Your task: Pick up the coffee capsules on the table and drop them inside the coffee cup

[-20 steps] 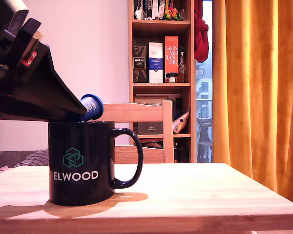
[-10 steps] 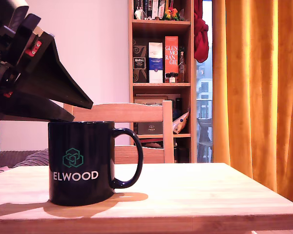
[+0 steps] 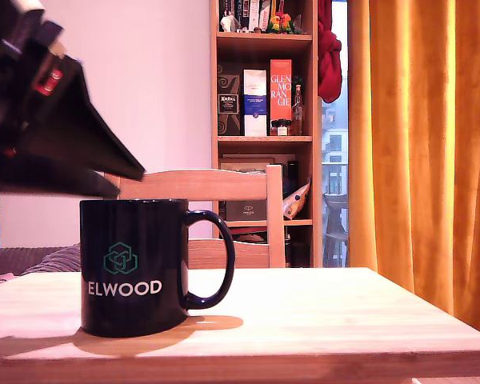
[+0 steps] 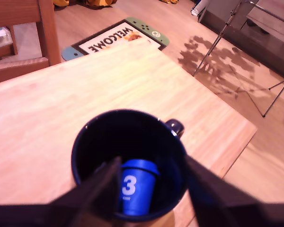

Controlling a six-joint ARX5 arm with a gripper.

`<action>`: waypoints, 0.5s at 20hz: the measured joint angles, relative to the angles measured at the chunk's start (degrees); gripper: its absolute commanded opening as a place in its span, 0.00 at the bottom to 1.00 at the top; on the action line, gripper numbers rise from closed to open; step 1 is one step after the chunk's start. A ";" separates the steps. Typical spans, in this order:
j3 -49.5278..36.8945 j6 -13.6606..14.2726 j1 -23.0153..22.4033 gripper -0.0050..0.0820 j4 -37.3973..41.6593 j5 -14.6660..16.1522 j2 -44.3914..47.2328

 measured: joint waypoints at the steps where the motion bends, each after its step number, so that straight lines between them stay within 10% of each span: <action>1: 0.00 0.00 0.00 0.04 0.13 -0.57 -1.75; 10: 0.00 4.85 0.02 0.04 -7.02 -12.44 -15.67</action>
